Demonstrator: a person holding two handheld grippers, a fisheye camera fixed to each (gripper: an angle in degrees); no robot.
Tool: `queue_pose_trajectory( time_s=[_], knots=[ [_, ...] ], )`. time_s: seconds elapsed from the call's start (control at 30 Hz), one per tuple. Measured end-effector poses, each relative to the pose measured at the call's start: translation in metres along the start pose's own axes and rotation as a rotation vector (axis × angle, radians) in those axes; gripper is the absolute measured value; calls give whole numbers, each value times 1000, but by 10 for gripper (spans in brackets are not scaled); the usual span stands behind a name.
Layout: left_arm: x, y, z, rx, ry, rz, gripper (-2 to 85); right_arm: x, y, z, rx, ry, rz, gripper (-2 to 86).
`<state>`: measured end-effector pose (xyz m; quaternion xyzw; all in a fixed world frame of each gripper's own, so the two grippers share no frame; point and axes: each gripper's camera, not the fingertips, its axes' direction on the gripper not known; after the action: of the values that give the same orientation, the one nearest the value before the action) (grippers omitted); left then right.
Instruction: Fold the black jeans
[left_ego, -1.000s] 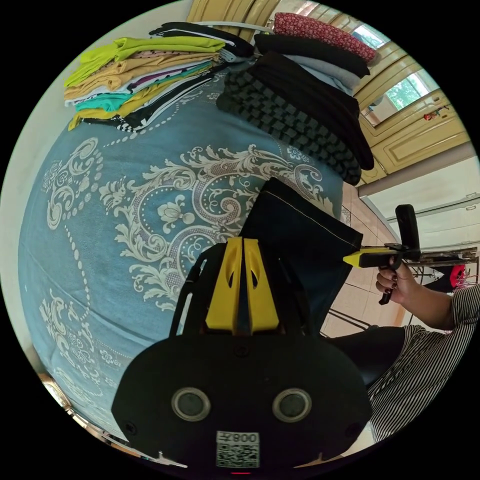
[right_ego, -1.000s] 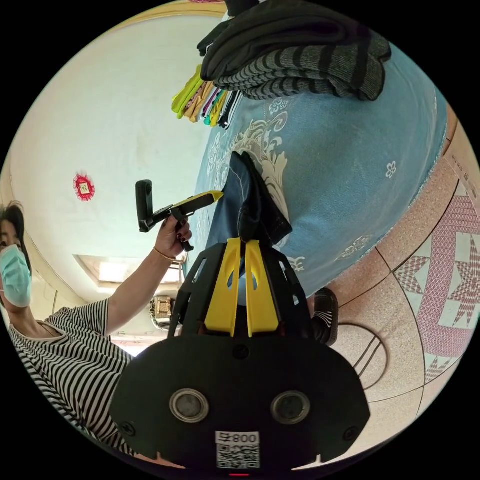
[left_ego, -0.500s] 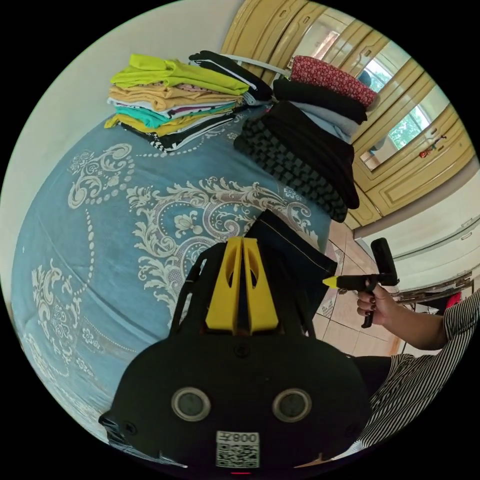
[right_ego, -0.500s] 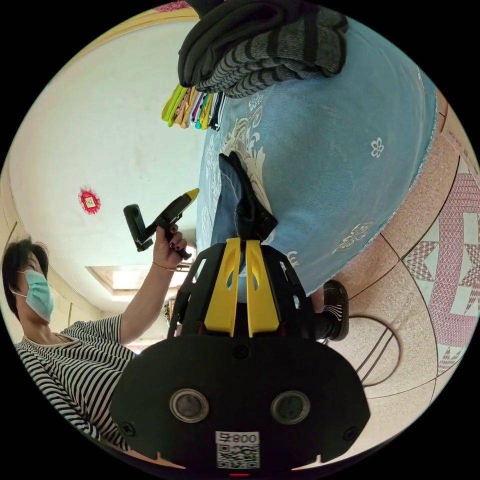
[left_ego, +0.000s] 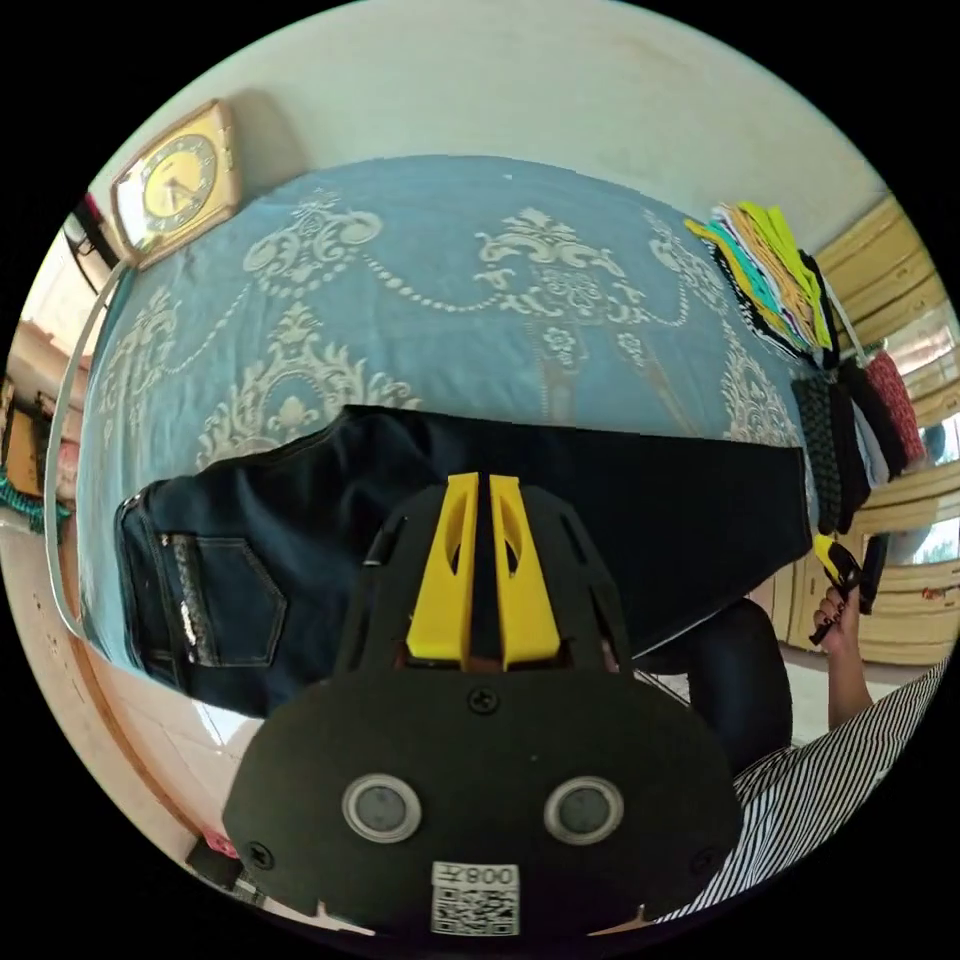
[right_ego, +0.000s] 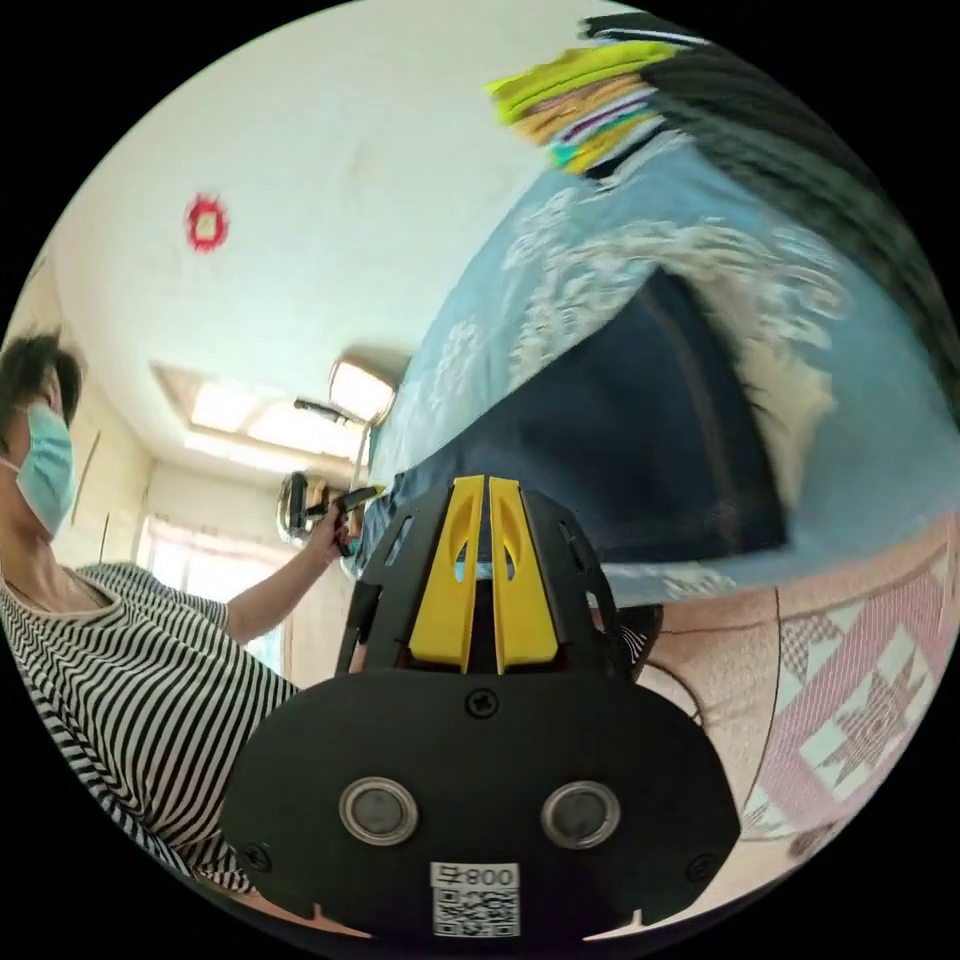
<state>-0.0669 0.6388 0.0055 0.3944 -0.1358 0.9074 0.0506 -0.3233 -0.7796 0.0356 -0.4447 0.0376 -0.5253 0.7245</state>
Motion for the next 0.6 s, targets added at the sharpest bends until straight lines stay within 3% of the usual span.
queue_pose_trajectory(
  time_s=[0.17, 0.37, 0.6],
  knots=[
    [-109, 18, 29, 1, -83, -94, 63, -158, -67, 234, -357, -76, -385, 5],
    [-176, 17, 101, -99, -161, 54, 67, -324, -80, 508, -665, -87, -687, 2],
    [-245, 38, 161, -56, -100, 115, 21, -436, -60, 709, -756, 53, -845, 1]
  ],
)
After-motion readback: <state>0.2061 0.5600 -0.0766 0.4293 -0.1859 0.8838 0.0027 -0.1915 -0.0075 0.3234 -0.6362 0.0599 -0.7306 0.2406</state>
